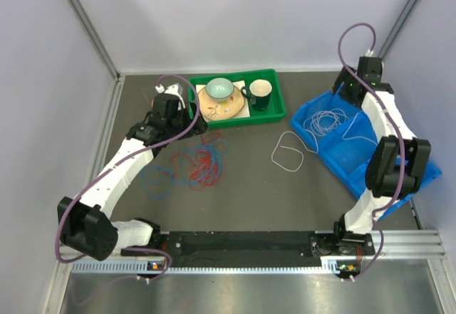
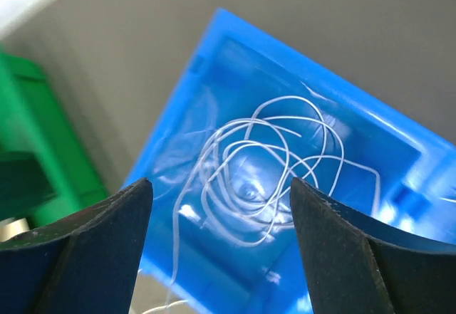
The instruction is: Untangle the cables
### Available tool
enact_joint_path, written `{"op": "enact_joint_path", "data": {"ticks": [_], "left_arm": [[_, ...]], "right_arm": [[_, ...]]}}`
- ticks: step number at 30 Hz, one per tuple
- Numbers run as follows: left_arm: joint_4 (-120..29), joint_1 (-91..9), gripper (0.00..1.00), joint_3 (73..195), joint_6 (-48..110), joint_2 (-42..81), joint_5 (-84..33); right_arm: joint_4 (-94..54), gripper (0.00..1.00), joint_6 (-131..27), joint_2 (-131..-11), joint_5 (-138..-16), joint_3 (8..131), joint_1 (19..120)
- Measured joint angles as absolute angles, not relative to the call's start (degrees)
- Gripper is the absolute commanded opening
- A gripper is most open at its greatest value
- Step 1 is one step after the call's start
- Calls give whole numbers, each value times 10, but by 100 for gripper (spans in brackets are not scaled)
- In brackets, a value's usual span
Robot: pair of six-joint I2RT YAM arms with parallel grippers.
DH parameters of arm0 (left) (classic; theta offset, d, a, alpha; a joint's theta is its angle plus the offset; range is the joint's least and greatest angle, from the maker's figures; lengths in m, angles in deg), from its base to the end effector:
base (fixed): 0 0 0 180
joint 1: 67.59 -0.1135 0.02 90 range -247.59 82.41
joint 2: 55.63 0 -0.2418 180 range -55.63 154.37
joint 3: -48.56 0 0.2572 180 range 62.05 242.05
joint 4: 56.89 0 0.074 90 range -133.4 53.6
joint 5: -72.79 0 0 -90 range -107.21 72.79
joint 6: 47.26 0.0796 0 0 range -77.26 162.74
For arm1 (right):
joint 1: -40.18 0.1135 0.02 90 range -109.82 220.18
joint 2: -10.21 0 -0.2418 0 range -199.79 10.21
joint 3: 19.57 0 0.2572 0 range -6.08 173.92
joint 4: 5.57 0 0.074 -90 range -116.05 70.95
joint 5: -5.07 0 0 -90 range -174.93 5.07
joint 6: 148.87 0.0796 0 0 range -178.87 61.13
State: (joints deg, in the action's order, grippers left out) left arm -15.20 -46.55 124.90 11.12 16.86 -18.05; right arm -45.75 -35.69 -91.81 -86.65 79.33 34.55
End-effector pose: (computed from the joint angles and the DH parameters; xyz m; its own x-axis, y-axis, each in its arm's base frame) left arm 0.3031 -0.1178 0.2671 -0.6814 -0.2996 -0.6678 0.0147 0.9066 -0.4217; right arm 0.4366 -0.0454 0.2307 -0.5803 0.4526 -0.6771 0.3788 0.8860 0.2675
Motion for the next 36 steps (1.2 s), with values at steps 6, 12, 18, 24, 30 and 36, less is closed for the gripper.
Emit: {"op": "enact_joint_path", "data": {"ticks": [6,12,18,24,30,36], "left_arm": [[-152,-465,82,1249,111,169,-181],[-153,-465,82,1249,111,169,-189],[-153,-465,82,1249,112,169,-193],[-157,-465,82,1249,111,169,-196],[-162,-465,82,1249,111,169,-195],[-164,-465,82,1249,111,170,-195]], "right_arm": [[-447,71,-353,-744,-878,731,345],[-413,58,-337,-611,-892,605,315],[-417,60,-327,-613,-877,471,261],[-407,58,-327,-622,-850,451,262],[-384,42,-315,-655,-841,486,262],[-369,40,-306,-706,-842,526,262]]}}
